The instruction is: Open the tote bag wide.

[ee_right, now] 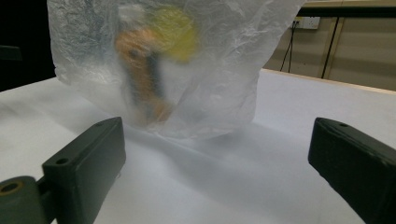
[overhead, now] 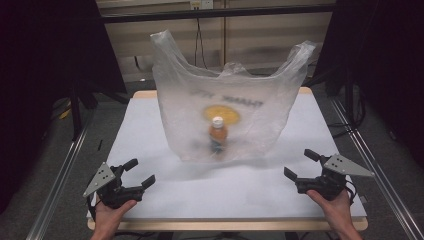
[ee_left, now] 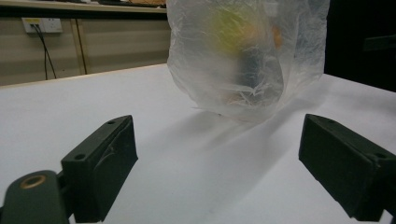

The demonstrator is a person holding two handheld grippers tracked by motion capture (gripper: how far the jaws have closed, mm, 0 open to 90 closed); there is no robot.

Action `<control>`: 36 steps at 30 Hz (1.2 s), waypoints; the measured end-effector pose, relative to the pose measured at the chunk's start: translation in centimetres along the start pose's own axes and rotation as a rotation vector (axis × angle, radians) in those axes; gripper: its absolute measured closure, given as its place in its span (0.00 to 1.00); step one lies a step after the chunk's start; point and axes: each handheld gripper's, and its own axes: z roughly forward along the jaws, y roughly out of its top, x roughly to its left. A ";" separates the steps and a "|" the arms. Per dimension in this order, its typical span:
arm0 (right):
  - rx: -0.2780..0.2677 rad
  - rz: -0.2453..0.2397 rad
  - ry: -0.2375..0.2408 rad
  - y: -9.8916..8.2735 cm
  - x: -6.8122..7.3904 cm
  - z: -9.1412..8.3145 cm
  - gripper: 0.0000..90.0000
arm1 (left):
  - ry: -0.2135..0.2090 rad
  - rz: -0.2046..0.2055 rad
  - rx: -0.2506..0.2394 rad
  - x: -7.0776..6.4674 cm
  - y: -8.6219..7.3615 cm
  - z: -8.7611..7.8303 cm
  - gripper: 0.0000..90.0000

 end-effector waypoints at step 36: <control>0.104 -0.030 0.173 3.3 1.7 1.9 0.78 | -0.260 -0.002 0.134 -2.5 3.7 3.2 0.80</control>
